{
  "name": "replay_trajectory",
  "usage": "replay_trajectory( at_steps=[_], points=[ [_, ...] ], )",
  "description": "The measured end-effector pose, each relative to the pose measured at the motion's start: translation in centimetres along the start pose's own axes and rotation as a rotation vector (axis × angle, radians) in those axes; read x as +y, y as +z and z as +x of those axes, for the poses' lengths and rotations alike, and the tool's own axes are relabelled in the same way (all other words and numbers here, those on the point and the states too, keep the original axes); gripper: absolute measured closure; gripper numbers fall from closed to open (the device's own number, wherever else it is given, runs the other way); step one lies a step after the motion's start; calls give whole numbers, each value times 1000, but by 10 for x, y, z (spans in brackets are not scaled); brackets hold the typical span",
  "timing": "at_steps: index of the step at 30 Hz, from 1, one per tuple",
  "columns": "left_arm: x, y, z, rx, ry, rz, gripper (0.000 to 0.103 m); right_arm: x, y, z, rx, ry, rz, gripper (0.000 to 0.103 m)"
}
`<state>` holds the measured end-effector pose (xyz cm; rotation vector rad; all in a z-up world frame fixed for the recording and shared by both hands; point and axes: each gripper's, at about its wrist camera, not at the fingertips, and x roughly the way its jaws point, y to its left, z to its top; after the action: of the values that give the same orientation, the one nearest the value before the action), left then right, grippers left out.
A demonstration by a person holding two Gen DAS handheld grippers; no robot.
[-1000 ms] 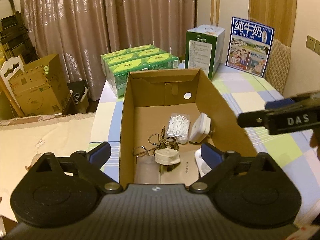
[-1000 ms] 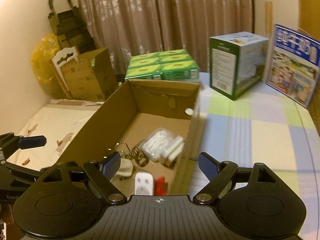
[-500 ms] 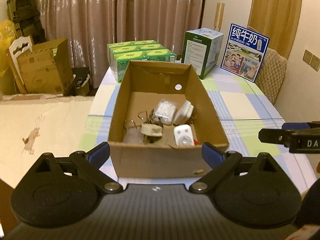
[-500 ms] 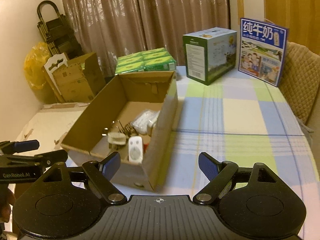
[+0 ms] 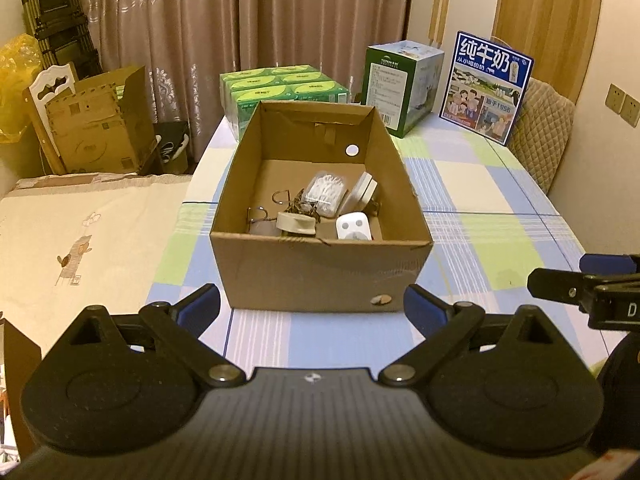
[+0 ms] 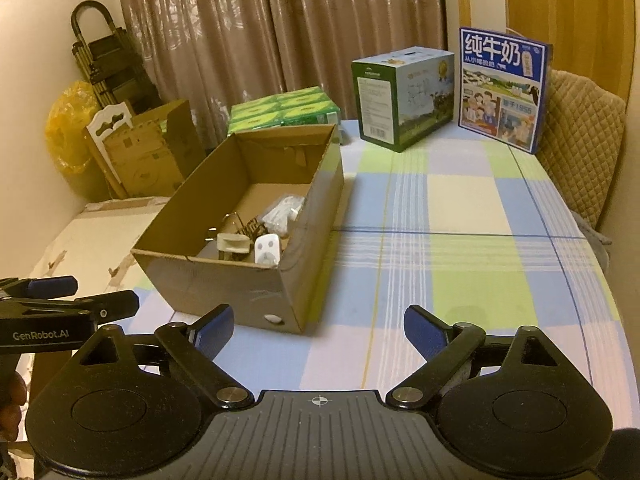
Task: Organize rigid objects
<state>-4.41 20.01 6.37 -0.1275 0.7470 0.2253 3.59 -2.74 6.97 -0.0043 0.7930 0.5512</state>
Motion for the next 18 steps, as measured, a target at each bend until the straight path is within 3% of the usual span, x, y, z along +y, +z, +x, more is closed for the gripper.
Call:
replay_trajectory(
  at_steps=[18],
  points=[
    [-9, -3, -21, -24, 20, 33, 6, 11, -10, -7, 16, -9, -17, 14]
  ],
)
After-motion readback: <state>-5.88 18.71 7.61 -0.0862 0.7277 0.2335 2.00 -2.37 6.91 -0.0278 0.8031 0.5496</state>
